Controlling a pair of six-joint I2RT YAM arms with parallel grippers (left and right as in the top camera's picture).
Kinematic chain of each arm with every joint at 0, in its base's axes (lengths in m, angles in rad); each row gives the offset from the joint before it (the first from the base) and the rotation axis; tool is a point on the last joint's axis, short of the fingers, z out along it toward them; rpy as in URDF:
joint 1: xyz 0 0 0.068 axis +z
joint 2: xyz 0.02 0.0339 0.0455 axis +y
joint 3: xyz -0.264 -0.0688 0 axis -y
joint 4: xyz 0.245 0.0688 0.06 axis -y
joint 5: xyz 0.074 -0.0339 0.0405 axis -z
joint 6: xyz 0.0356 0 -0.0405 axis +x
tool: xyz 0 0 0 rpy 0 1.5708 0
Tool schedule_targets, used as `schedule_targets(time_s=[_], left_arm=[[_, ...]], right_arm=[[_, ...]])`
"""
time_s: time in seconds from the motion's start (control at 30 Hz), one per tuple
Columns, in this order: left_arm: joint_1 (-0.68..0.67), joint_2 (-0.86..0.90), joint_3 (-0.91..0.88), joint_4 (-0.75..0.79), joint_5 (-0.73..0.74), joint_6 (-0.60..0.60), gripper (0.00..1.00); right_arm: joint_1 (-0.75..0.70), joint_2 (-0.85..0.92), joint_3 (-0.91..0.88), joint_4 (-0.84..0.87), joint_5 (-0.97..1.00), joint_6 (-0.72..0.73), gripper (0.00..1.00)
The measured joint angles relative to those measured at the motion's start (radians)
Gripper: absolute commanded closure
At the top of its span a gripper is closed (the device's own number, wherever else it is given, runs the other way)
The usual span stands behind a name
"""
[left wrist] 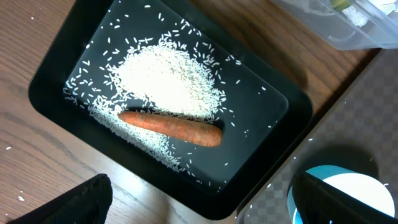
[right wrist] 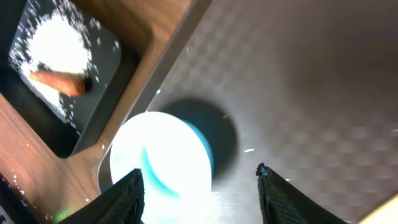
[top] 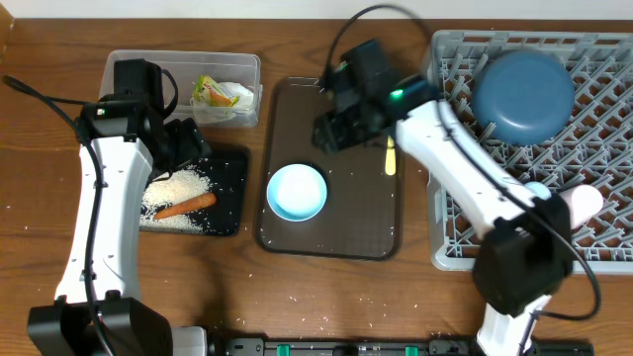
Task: Sort waste into correct bins and load items into the dishwasher rack
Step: 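Move the right gripper to the light-blue bowl and grasp its rim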
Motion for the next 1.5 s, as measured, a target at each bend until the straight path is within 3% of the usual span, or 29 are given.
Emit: schedule_targets(time_s=[0.33, 0.8, 0.9, 1.0, 1.13, 1.5], left_arm=[[0.000, 0.000, 0.000, 0.000, 0.000, 0.000, 0.05], [0.000, 0.000, 0.000, 0.000, 0.000, 0.000, 0.05], [0.000, 0.000, 0.000, 0.000, 0.000, 0.000, 0.05], [0.000, 0.000, 0.000, 0.000, 0.000, 0.000, 0.05], [0.000, 0.000, 0.000, 0.000, 0.000, 0.000, 0.05], [0.000, 0.000, 0.000, 0.000, 0.000, 0.000, 0.05]], right_arm=[[0.061, 0.151, 0.000, -0.016, 0.014, 0.031, 0.45], [0.061, 0.166, -0.022, -0.025, 0.069, 0.036, 0.51], [0.061, 0.166, -0.055, -0.010, 0.077, 0.040, 0.58], [0.061, 0.166, -0.076, -0.010, 0.080, 0.041, 0.72], [0.061, 0.166, -0.079, -0.006, 0.083, 0.048, 0.98], [0.048, 0.153, -0.079, 0.000, 0.089, 0.054, 0.99]])
